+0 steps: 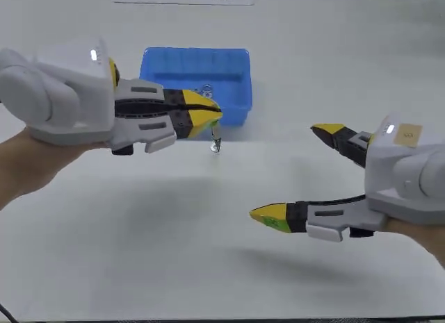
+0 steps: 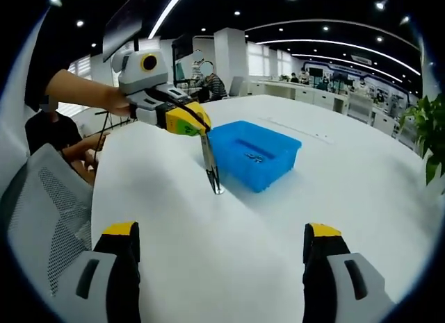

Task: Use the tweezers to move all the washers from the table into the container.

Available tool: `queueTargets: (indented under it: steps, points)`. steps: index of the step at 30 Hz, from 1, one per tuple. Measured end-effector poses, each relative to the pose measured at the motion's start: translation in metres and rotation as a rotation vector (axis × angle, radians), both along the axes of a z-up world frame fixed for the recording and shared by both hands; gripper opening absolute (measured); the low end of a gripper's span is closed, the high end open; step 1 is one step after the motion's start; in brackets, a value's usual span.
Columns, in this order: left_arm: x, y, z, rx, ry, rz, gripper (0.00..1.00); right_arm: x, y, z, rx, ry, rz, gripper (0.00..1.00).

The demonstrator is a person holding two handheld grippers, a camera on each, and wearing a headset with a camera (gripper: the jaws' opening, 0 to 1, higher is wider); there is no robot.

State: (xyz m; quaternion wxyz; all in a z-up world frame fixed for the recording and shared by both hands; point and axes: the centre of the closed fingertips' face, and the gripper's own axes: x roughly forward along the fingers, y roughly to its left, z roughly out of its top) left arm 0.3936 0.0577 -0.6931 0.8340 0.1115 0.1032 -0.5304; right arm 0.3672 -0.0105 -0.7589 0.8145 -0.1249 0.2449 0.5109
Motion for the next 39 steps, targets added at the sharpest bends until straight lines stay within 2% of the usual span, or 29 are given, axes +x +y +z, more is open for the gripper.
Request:
queueTargets:
  steps: [8, 13, 17, 19, 24, 29, 31, 32, 34, 39]
  points:
    - [-0.002, 0.001, -0.001, 0.01, -0.006, -0.008, 0.05, -0.005, 0.002, -0.002, 0.009, 0.021, 0.003, 0.97]
    - [-0.006, 0.003, -0.001, 0.069, -0.019, -0.032, 0.05, -0.007, 0.01, -0.001, 0.015, 0.024, 0.022, 0.97]
    - [-0.008, 0.008, -0.002, 0.094, -0.01, -0.034, 0.05, -0.006, 0.023, 0.003, 0.023, 0.02, 0.07, 0.94]
    - [-0.008, 0.009, -0.002, 0.098, -0.003, -0.028, 0.05, -0.005, 0.029, 0.003, 0.019, 0.022, 0.103, 0.89]
    - [-0.011, 0.006, -0.002, 0.129, 0.0, -0.033, 0.05, -0.004, 0.047, 0.007, 0.024, 0.014, 0.177, 0.86]
    - [-0.011, 0.003, -0.002, 0.146, 0.004, -0.039, 0.05, -0.005, 0.065, 0.005, 0.007, 0.003, 0.267, 0.77]
    - [-0.01, 0.002, -0.002, 0.145, 0.007, -0.038, 0.05, 0.001, 0.071, 0.004, -0.014, -0.042, 0.312, 0.72]
    - [-0.009, 0.001, -0.002, 0.146, 0.009, -0.036, 0.05, 0.004, 0.075, 0.003, -0.021, -0.047, 0.329, 0.68]
    - [-0.009, 0.0, -0.003, 0.149, 0.015, -0.041, 0.05, 0.009, 0.082, 0.005, -0.011, -0.028, 0.34, 0.58]
    - [-0.008, 0.001, -0.003, 0.168, 0.028, -0.04, 0.05, 0.018, 0.093, 0.008, -0.006, -0.027, 0.384, 0.41]
